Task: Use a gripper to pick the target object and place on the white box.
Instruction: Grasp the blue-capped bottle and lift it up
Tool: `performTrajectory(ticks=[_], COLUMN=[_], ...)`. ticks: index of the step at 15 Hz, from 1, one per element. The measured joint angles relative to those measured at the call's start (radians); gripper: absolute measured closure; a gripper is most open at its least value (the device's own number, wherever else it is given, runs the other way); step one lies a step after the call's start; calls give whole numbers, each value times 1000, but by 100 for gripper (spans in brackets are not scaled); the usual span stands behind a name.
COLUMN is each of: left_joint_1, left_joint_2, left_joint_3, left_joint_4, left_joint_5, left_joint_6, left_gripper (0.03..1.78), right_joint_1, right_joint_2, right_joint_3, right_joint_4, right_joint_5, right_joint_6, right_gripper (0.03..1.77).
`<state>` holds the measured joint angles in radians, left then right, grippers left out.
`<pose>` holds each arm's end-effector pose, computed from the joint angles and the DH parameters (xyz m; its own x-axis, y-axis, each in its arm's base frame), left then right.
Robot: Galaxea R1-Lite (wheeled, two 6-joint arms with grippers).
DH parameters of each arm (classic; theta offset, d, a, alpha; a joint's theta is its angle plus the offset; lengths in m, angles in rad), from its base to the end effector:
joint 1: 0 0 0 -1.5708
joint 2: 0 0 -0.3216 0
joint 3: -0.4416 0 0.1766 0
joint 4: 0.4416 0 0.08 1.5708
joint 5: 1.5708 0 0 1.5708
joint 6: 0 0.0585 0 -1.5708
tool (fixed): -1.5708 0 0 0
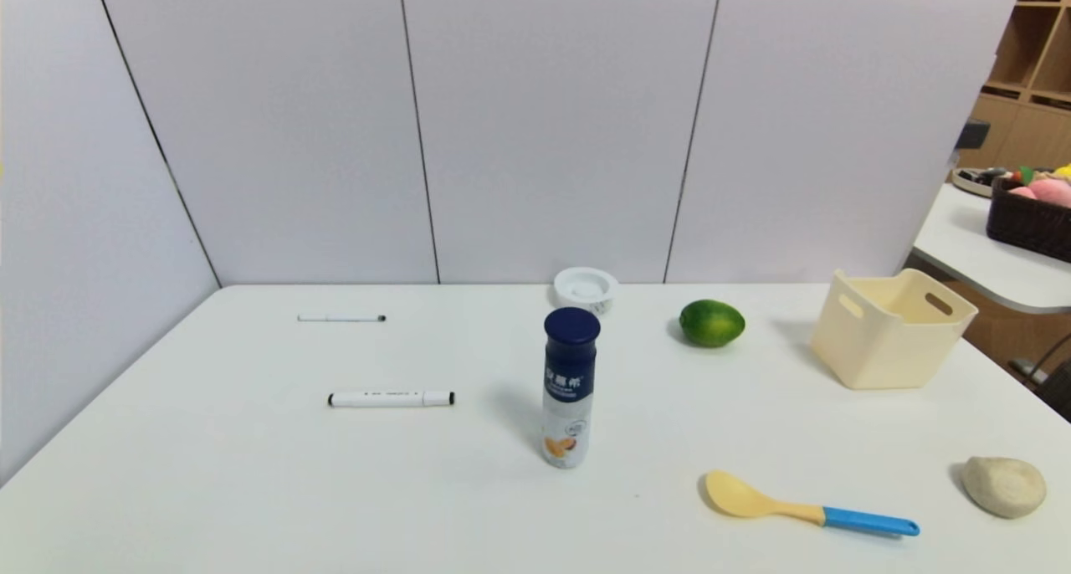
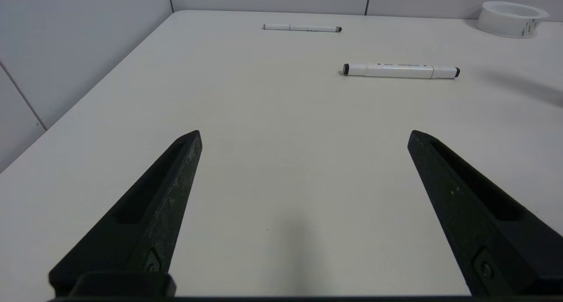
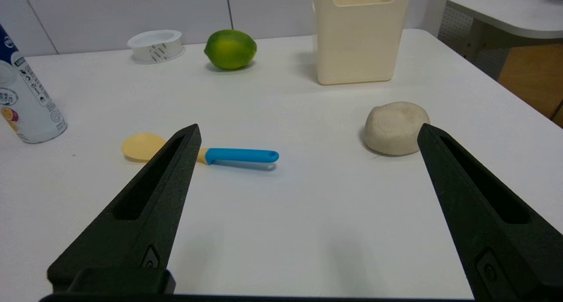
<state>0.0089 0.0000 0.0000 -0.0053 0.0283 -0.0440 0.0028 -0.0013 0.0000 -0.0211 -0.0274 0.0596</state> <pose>-0.0235 0.0014 0.0762 0.9993 0.0372 0.0053 -0.0369 0.9983 -0.0441 -0.0236 -0.0017 0.0784 0.9994 -0.0246 0.0224 0.0232 0.9979 0.0602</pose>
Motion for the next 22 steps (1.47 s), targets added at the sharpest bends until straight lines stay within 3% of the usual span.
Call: performTrajectory(ticks=[6,10,18,20,22], left_joint_1=[0,0,0,0,0], left_joint_2=[0,0,0,0,0], left_joint_3=[0,0,0,0,0], left_joint_4=[0,0,0,0,0], left_joint_5=[0,0,0,0,0], left_joint_6=[0,0,0,0,0], left_gripper=[12,12,12,12,12], right_joint_1=[0,3,183,221,245], right_joint_2=[1,92,682,851,1024], right_joint_3=[-5,-133,-450,-510,-557], right_joint_4=[54,151,139,124,63], right_joint_5=[2,12,19,55,134], right_joint_6=[-12,-18,-93,-116,-143], right_gripper=[10,10,10,10,10])
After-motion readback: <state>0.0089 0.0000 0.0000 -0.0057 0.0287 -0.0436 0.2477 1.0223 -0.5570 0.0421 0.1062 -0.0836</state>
